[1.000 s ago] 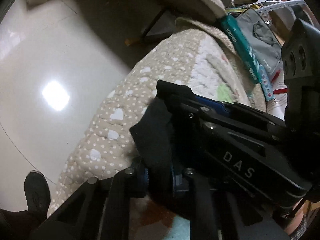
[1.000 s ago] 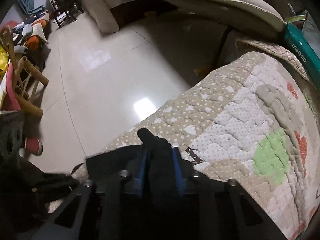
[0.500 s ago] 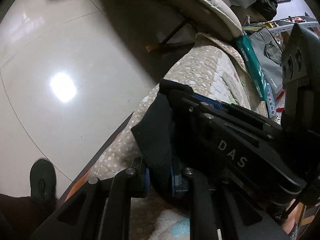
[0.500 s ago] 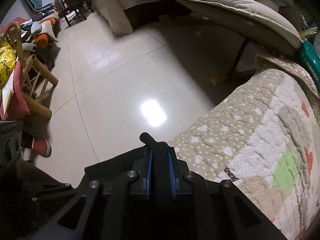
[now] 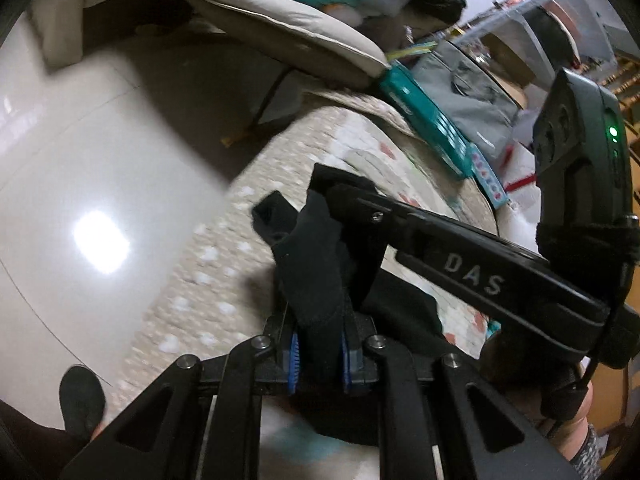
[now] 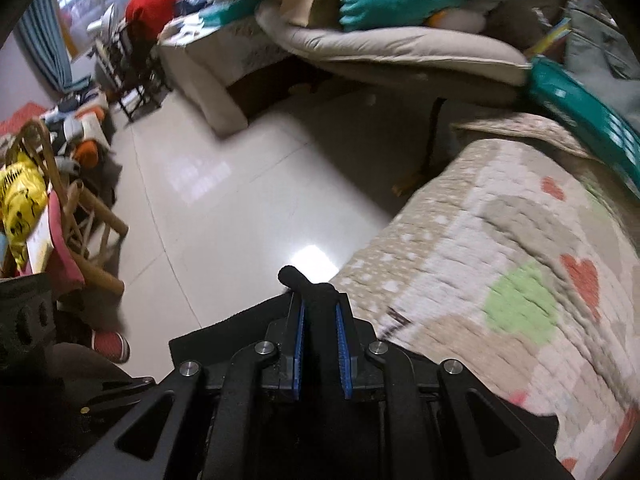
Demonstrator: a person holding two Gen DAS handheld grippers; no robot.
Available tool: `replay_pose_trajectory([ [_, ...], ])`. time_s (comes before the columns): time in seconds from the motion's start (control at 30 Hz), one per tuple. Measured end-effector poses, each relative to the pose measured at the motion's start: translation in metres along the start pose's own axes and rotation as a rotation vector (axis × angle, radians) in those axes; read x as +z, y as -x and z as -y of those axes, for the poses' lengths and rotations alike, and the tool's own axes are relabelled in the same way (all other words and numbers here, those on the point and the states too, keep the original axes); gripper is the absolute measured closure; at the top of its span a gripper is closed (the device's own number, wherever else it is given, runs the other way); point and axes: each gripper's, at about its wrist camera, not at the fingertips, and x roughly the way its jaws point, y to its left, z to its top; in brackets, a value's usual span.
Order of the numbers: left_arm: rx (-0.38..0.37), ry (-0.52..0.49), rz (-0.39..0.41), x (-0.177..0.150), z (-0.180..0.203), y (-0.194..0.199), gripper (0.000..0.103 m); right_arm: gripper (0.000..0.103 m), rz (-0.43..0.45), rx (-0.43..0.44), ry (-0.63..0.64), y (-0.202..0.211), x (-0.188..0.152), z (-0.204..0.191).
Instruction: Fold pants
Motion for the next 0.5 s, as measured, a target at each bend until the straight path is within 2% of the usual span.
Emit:
replay_pose_trajectory([
  [0.27,-0.012,-0.110,-0.063,-0.025,0.056,-0.025,0.089,0.088,0.092,0.009,-0.195,0.047,-0.053,0.066],
  [0.5,0.011,-0.201,-0.143,-0.065,0.089,-0.061,0.089,0.088,0.126,0.022,-0.354,0.062,-0.112,0.120],
])
